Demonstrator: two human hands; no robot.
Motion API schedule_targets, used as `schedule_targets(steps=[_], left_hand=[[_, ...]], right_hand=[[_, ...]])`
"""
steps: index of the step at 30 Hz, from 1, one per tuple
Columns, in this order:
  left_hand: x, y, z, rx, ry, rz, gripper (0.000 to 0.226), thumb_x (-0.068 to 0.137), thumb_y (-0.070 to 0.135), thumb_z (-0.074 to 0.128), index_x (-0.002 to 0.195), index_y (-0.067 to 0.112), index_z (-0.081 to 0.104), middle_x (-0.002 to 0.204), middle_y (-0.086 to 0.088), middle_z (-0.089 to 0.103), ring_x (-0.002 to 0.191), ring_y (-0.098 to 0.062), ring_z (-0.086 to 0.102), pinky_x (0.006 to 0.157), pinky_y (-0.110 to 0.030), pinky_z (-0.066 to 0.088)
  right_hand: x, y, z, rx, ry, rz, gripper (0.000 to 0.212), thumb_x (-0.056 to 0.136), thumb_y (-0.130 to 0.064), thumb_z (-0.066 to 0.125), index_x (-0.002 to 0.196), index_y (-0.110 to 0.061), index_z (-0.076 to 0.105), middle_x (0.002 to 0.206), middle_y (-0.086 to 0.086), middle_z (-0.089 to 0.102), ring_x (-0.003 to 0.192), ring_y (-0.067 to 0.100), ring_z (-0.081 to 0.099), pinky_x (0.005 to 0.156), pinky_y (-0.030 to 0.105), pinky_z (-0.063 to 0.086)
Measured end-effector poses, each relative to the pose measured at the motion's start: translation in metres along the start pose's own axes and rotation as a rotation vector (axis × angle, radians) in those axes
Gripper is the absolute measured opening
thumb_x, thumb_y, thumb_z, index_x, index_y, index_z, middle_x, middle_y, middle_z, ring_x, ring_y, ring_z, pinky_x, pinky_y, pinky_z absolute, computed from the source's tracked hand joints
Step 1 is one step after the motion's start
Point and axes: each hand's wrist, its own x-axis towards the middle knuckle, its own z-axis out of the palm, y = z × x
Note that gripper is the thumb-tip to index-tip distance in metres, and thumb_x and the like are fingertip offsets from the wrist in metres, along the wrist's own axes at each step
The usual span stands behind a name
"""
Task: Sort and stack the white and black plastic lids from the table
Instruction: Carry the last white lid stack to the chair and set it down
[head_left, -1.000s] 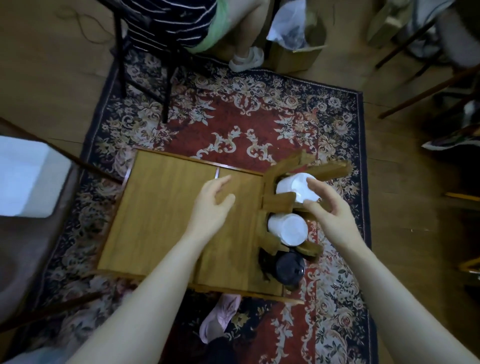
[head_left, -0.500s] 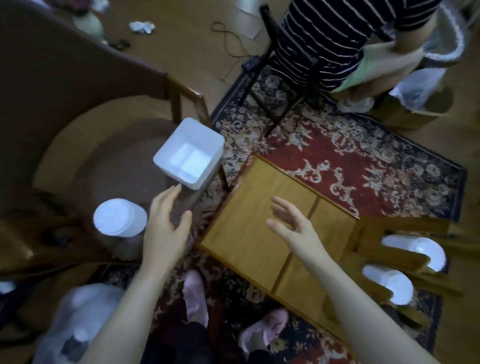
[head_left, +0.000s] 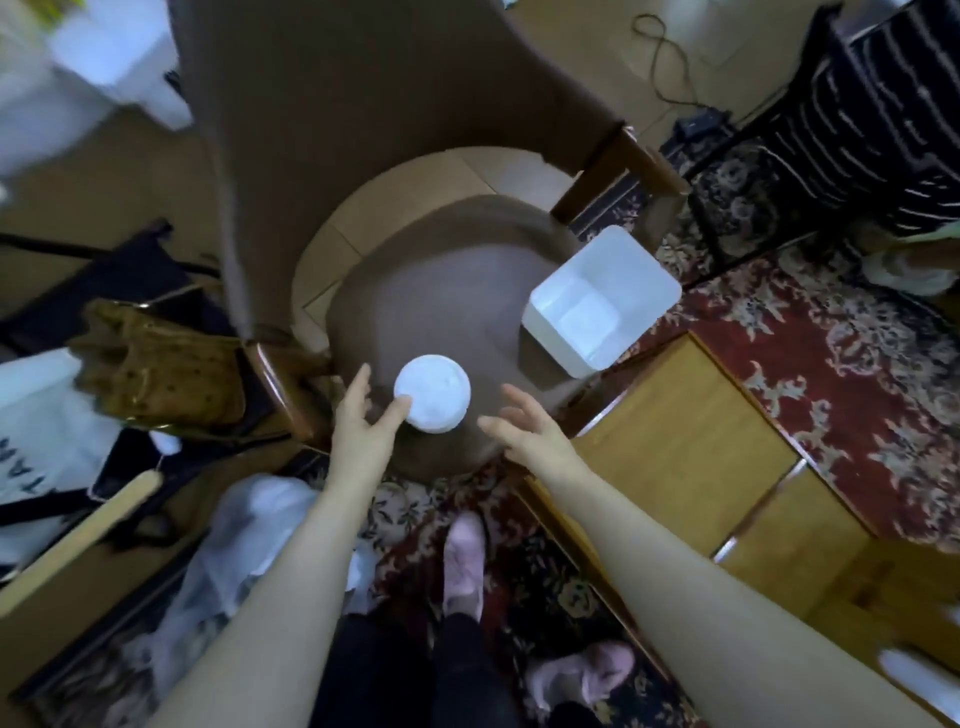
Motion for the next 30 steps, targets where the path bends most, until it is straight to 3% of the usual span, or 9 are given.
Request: schedule_targets(steps=[6,8,11,14,17,21,26,30], left_hand=[[0.035,-0.021,0.011,-0.152,-0.203,-0.197,0.084,0.093,0.027,0.069,0.160,0.022,0.018,0.162,-0.003,0.030,0.147,-0.020,0.032,0.120,-0.042,0.029],[0.043,-0.029,0.011,-0.188,-0.242,-0.225,0.082,0.094,0.027,0.068,0.160,0.022,0.020,0.158,0.003,0.037,0.144,-0.017,0.035,0.115,-0.038,0.032],[0.048,-0.036,0.012,-0.183,-0.327,-0.204,0.057,0.094,0.026,0.066,0.147,0.028,0.045,0.136,0.012,0.059,0.127,-0.008,0.053,0.094,-0.022,0.043],[0.048,-0.037,0.017,-0.221,-0.341,-0.204,0.041,0.092,0.024,0.068,0.129,0.035,0.056,0.118,0.015,0.066,0.112,-0.002,0.058,0.083,-0.018,0.044],[0.047,-0.034,0.020,-0.248,-0.306,-0.199,0.050,0.086,0.028,0.073,0.133,0.033,0.055,0.120,0.013,0.064,0.109,0.001,0.056,0.081,-0.018,0.043],[0.034,-0.032,0.025,-0.251,-0.338,-0.177,0.046,0.091,0.027,0.068,0.135,0.031,0.056,0.122,0.013,0.066,0.110,0.001,0.058,0.079,-0.017,0.043],[0.002,-0.019,0.046,-0.230,-0.411,-0.120,0.063,0.070,0.042,0.077,0.130,0.033,0.061,0.124,0.008,0.070,0.120,-0.012,0.062,0.101,-0.032,0.048],[-0.033,-0.004,0.082,-0.182,-0.581,-0.054,0.059,0.080,0.028,0.072,0.137,0.027,0.057,0.128,0.004,0.069,0.122,-0.013,0.061,0.102,-0.031,0.047]], right_hand=[[0.043,0.001,0.019,0.025,-0.019,0.098,0.083,0.087,-0.035,0.072,0.155,-0.026,0.025,0.161,0.006,0.023,0.147,0.020,0.027,0.118,0.039,0.030],[0.057,0.004,0.020,0.020,-0.030,0.113,0.087,0.087,-0.039,0.072,0.156,-0.025,0.021,0.162,0.002,0.021,0.147,0.019,0.025,0.119,0.039,0.027],[0.072,0.008,0.026,-0.007,-0.070,0.150,0.098,0.081,-0.051,0.073,0.157,-0.026,0.017,0.159,-0.007,0.026,0.146,0.016,0.027,0.117,0.034,0.025],[0.082,0.016,0.035,-0.037,-0.113,0.159,0.110,0.057,-0.074,0.077,0.151,-0.037,0.032,0.154,-0.010,0.038,0.141,0.016,0.036,0.117,0.040,0.029],[0.079,0.017,0.036,0.047,-0.103,0.132,0.101,0.057,-0.064,0.078,0.146,-0.033,0.040,0.140,-0.007,0.054,0.127,0.014,0.049,0.112,0.039,0.038],[0.068,0.020,0.026,0.135,-0.084,0.113,0.098,0.052,-0.060,0.083,0.138,-0.027,0.048,0.132,-0.006,0.059,0.124,0.015,0.054,0.111,0.041,0.040],[0.035,0.028,-0.009,0.242,-0.053,0.067,0.061,0.076,-0.037,0.080,0.129,-0.028,0.051,0.126,-0.009,0.062,0.116,0.011,0.060,0.104,0.033,0.046],[-0.006,0.043,-0.058,0.331,0.044,-0.013,0.072,0.072,-0.037,0.081,0.136,-0.027,0.050,0.131,-0.006,0.061,0.118,0.012,0.061,0.105,0.041,0.048]])
